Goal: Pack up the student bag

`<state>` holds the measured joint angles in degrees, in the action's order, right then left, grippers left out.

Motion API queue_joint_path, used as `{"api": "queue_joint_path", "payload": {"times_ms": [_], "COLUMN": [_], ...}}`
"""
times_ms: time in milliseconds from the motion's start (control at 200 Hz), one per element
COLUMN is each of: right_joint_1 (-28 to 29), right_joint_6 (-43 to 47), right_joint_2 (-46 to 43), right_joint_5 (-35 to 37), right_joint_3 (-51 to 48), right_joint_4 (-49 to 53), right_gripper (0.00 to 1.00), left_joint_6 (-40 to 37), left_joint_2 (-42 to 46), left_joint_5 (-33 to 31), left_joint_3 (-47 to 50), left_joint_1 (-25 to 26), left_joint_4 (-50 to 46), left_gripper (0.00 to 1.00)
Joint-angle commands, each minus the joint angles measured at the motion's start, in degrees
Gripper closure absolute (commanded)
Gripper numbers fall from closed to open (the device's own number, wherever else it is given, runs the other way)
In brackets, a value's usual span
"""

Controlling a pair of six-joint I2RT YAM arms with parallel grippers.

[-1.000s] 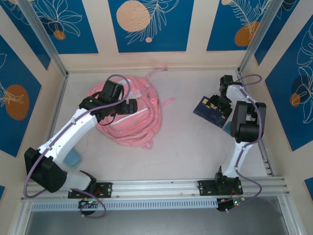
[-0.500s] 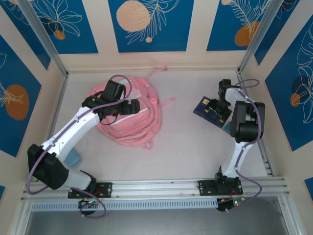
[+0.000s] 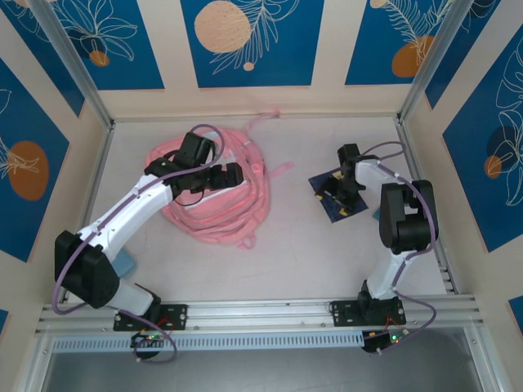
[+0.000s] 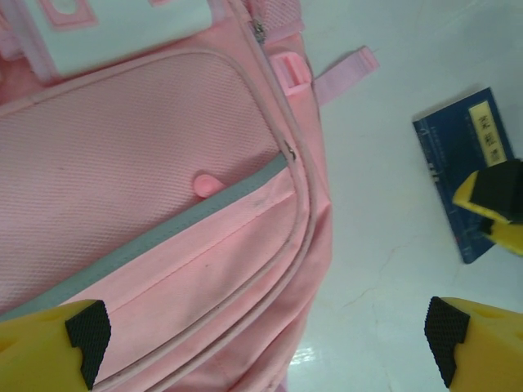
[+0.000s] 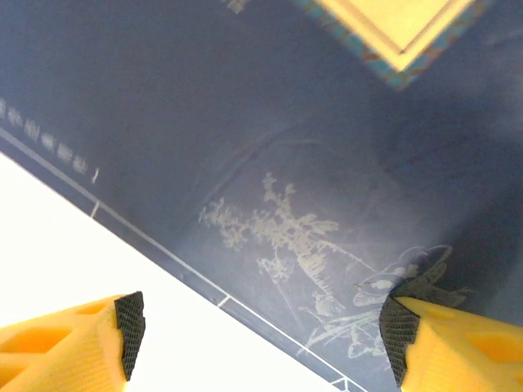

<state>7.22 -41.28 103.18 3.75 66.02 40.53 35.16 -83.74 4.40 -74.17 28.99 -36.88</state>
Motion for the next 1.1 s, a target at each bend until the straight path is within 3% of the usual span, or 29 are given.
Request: {"api": "queue_joint_path", "payload": {"times_ms": [0, 245, 380, 615, 830, 945, 1095], "right_joint_1": [5.6, 22.3, 25.2, 18.9, 4.5, 1.6, 1.2], "right_joint_6": [-7.0, -18.2, -20.1, -8.1, 4.4, 8.5, 11.4], "right_joint_2": [-1.6, -7.1, -10.9, -19.5, -16.0, -13.3, -10.1], "right_joint_5": [-5.1, -4.5, -5.2, 3.8, -3.2, -5.4, -6.4], "right_joint_3": [-6.7, -12.6, -12.4, -7.1, -8.3, -8.6, -8.6], "right_joint_4": [-0.8, -4.5, -4.1, 4.0, 5.1, 4.5, 3.3], "right_gripper": [0.21, 0.23, 0.25, 0.25, 0.32, 0.34, 0.40], "left_joint_6": [2.9, 5.7, 7.7, 9.5, 16.1, 17.0, 14.6], "left_joint_2": [-0.8, -3.0, -3.3, -6.6, -13.4, -18.4, -24.8], "left_joint_5": [3.9, 5.4, 4.7, 7.5, 8.9, 9.2, 8.1], "left_joint_3": [1.1, 1.7, 2.8, 1.4, -0.5, -3.4, -7.6], "left_joint_1": [-0.1, 1.9, 2.2, 5.5, 12.1, 15.1, 16.3], "left_joint_4": [3.0, 5.1, 6.1, 7.6, 11.0, 10.5, 6.7], "left_gripper": [0.00, 0.01, 0.01, 0.05, 0.15, 0.23, 0.41]}}
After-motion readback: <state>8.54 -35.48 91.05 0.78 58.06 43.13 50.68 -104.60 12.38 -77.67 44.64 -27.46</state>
